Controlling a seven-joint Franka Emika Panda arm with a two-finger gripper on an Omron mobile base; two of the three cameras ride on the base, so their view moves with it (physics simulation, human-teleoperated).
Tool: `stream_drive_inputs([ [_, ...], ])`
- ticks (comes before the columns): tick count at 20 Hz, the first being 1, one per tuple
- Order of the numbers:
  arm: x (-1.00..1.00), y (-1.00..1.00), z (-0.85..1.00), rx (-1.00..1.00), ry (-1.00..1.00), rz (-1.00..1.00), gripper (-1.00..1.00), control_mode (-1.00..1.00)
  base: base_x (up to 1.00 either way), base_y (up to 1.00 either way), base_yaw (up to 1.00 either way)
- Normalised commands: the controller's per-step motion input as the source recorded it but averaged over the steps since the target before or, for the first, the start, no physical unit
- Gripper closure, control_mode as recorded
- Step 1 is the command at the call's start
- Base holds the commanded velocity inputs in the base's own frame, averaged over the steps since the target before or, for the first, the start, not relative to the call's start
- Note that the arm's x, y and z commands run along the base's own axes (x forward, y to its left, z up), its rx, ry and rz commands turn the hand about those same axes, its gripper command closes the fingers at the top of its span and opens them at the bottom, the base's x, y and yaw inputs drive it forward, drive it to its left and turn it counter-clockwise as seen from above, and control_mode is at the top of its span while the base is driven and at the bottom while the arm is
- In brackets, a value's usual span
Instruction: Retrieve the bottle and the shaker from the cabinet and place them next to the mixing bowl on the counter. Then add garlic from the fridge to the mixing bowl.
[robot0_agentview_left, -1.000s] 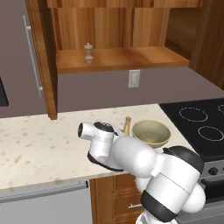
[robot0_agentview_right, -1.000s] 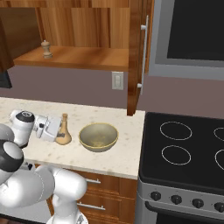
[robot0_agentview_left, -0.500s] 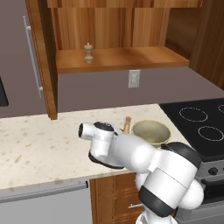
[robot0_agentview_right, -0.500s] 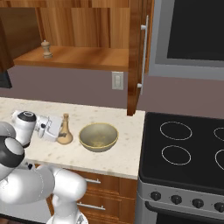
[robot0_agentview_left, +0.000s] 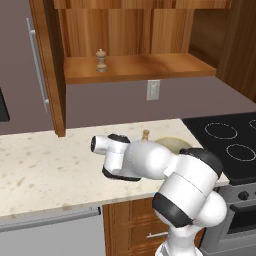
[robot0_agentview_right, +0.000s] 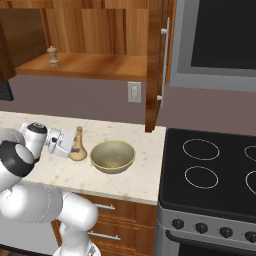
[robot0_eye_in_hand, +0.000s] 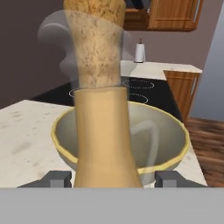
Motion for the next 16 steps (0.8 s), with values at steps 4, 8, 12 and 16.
stream_drive_inputs([
  [4, 0.2, 0.0, 0.0, 0.0, 0.0, -0.01, 1.0, -1.0, 0.0, 0.0, 0.0],
  [8, 0.25, 0.0, -0.01, -0.01, 0.0, -0.01, 1.0, -1.0, 0.0, 0.0, 0.0],
  [12, 0.13, 0.0, -0.16, 0.0, 0.0, -0.01, 1.0, -1.0, 0.0, 0.0, 0.0],
  [16, 0.0, 0.0, -0.29, 0.0, 0.0, -0.01, 1.0, -1.0, 0.0, 0.0, 0.0],
])
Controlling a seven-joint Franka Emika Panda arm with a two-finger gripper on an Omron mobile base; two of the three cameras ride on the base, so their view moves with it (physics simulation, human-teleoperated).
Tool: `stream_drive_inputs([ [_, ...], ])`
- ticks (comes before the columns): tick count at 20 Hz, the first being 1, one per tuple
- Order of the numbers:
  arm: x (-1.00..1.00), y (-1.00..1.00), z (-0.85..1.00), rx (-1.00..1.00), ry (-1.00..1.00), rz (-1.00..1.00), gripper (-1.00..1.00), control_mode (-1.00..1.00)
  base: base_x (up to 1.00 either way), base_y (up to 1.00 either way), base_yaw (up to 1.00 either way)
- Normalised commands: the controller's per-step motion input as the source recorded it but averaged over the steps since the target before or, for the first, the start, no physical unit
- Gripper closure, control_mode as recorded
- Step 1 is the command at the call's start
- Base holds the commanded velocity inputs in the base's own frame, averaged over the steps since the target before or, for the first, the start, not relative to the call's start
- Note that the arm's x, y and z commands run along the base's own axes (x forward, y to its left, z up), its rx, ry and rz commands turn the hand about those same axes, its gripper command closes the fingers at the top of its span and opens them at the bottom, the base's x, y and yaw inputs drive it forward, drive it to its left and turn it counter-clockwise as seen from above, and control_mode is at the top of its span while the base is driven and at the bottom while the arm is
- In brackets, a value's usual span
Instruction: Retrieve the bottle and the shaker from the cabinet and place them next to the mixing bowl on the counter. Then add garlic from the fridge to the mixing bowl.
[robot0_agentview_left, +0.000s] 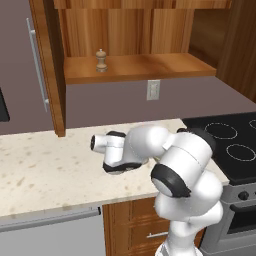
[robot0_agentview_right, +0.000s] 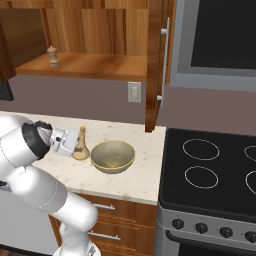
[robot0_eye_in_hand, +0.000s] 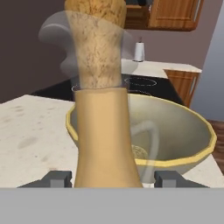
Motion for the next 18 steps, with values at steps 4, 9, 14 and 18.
stream_drive_inputs([
  [4, 0.0, 0.0, -0.23, 0.0, 0.0, -0.01, 1.0, -1.0, 0.0, 0.0, 0.0],
  [9, 0.03, 0.0, -0.2, -0.02, 0.0, -0.02, 1.0, -1.0, 0.0, 0.0, 0.0],
  [14, 0.04, 0.0, -0.31, -0.02, -0.03, -0.02, 1.0, -1.0, 0.0, 0.0, 0.0],
  [18, 0.0, 0.0, -0.32, -0.02, -0.07, -0.02, 1.0, -1.0, 0.0, 0.0, 0.0],
])
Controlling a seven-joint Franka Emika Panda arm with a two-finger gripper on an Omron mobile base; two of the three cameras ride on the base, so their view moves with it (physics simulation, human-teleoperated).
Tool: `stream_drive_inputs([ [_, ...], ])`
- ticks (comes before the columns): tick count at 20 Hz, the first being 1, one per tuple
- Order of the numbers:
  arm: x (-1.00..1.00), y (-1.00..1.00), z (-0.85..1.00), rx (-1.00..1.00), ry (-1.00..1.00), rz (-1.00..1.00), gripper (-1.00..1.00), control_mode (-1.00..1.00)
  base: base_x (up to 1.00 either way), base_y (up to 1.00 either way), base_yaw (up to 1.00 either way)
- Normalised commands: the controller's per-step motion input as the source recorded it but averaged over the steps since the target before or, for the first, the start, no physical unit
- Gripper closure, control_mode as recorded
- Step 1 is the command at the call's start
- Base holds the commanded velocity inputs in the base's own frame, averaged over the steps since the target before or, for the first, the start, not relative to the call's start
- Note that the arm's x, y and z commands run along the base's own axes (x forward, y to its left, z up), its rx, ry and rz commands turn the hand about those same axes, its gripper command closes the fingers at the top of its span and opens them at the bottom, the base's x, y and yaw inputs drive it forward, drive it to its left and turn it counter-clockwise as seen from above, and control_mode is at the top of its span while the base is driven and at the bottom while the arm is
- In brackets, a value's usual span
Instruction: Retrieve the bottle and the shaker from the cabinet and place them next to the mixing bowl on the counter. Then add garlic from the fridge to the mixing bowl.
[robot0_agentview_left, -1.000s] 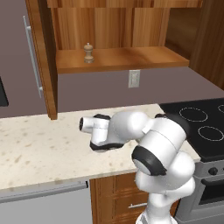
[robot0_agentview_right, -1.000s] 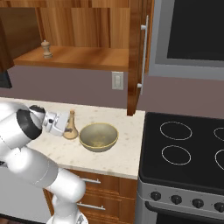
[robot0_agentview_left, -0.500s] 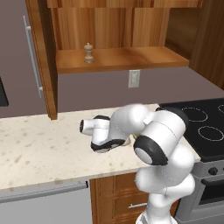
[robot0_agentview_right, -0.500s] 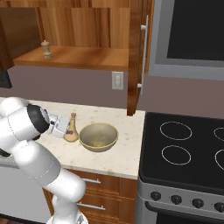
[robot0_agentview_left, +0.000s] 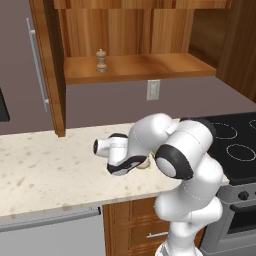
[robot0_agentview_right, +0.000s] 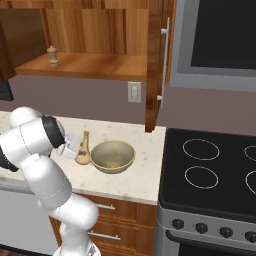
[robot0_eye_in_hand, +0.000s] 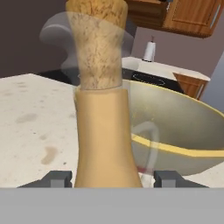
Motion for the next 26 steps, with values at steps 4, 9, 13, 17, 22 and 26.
stream_drive_inputs([
  [4, 0.0, 0.0, -0.26, -0.02, -0.14, -0.01, 1.0, -1.0, 0.0, 0.0, 0.0],
  [9, 0.0, 0.02, -0.12, -0.02, -0.21, -0.02, 1.0, -1.0, 0.0, 0.0, 0.0],
  [13, 0.02, 0.04, -0.19, 0.0, -0.23, -0.02, 1.0, -1.0, 0.0, 0.0, 0.0],
  [17, 0.0, 0.07, -0.24, 0.0, -0.18, -0.01, 1.0, -1.0, 0.0, 0.0, 0.0],
  [22, 0.0, 0.19, -0.27, 0.0, -0.11, 0.0, 1.0, -1.0, 0.0, 0.0, 0.0],
  [26, 0.0, 0.22, -0.26, 0.0, -0.05, 0.0, 1.0, -1.0, 0.0, 0.0, 0.0],
])
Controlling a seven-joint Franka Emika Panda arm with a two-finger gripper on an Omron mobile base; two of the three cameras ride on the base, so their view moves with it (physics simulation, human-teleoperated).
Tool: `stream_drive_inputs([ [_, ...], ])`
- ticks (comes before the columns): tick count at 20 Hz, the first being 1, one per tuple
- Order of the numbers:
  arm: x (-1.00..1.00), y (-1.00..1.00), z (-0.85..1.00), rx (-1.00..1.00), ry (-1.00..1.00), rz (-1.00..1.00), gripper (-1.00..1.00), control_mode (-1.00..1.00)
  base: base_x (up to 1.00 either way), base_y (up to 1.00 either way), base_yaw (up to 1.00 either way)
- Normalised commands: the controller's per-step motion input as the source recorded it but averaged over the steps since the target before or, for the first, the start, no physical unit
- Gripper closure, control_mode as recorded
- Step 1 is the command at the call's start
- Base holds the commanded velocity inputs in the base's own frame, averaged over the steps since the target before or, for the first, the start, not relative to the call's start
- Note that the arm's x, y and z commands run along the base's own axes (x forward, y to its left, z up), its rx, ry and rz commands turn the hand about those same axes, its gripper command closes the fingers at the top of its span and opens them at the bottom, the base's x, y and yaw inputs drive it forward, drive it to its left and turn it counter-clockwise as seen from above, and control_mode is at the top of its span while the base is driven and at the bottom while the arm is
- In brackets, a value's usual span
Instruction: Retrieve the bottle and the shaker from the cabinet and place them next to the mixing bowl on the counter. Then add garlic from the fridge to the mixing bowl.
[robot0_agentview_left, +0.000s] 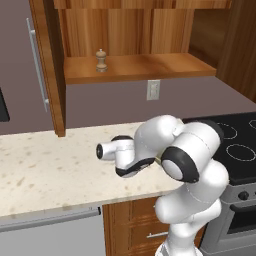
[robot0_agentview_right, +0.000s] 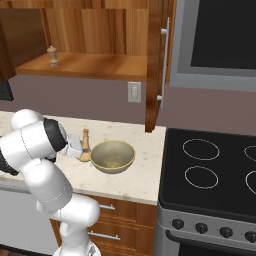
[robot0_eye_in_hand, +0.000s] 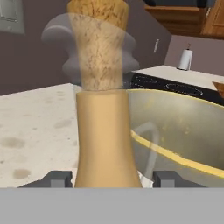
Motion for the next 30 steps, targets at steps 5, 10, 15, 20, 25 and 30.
stream_drive_inputs([
  [5, 0.0, 0.19, -0.42, 0.0, -0.02, 0.0, 1.0, -1.0, 0.0, 0.0, 0.0],
  [10, 0.0, 0.06, -0.28, 0.0, 0.0, 0.0, 1.0, -1.0, 0.0, 0.0, 0.0],
  [15, 0.0, 0.06, -0.39, 0.0, -0.04, 0.0, 1.0, -1.0, 0.0, 0.0, 0.0],
  [20, 0.0, 0.0, -0.01, 0.0, 0.0, 0.0, 1.0, -1.0, 0.0, 0.0, 0.0],
  [25, 0.0, 0.0, 0.0, 0.0, 0.0, 0.0, -1.0, -1.0, 0.0, 0.0, 0.0],
  [30, 0.0, 0.0, 0.0, 0.0, 0.0, 0.0, -1.0, -1.0, 0.0, 0.0, 0.0],
])
